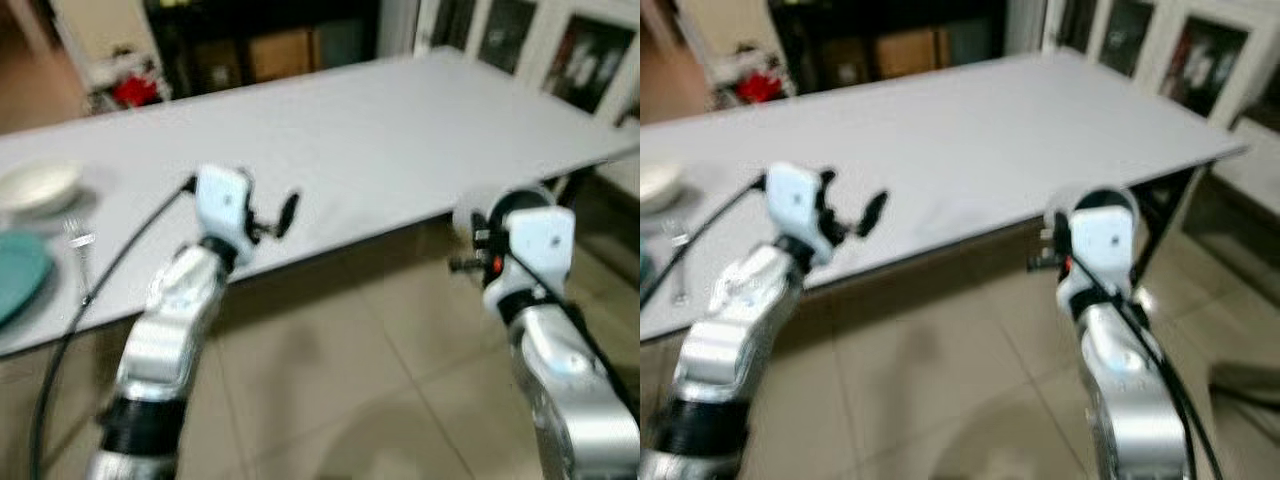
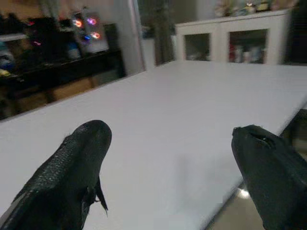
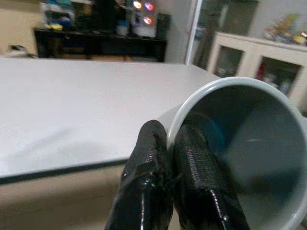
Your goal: Setting the table
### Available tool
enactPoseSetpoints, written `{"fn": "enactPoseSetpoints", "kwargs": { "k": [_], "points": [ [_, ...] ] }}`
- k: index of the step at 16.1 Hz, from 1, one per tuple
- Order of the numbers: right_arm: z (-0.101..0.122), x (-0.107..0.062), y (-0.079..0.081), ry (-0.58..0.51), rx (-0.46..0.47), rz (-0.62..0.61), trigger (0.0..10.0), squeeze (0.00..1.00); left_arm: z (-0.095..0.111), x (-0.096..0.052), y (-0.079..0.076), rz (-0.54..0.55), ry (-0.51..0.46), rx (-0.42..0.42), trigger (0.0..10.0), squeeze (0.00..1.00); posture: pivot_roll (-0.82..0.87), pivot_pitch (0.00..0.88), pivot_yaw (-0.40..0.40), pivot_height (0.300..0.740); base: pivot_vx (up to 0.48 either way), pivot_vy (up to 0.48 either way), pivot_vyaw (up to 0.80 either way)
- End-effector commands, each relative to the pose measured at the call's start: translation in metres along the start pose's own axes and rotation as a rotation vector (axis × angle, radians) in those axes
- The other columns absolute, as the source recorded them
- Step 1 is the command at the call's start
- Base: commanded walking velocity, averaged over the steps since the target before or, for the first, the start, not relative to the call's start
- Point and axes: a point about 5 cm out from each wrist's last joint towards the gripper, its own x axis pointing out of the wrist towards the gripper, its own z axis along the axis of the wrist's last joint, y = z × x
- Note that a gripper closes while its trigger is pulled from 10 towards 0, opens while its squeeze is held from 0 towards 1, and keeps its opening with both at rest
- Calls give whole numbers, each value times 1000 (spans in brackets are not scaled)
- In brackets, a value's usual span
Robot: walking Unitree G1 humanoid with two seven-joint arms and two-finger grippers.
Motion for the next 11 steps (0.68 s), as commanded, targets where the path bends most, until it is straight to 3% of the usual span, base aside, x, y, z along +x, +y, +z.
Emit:
{"fn": "enactPoseSetpoints", "kwargs": {
  "k": [1,11],
  "points": [
    [6,0,0,-28,2,-5,10000,0,2,-2,7,19,-2,18,10000,0,-53,0,69,740,337,0,0],
    [6,1,1,-29,-2,2,10000,0,2,-1,7,19,-5,19,10000,0,-51,0,65,740,340,0,0]
  ]
}}
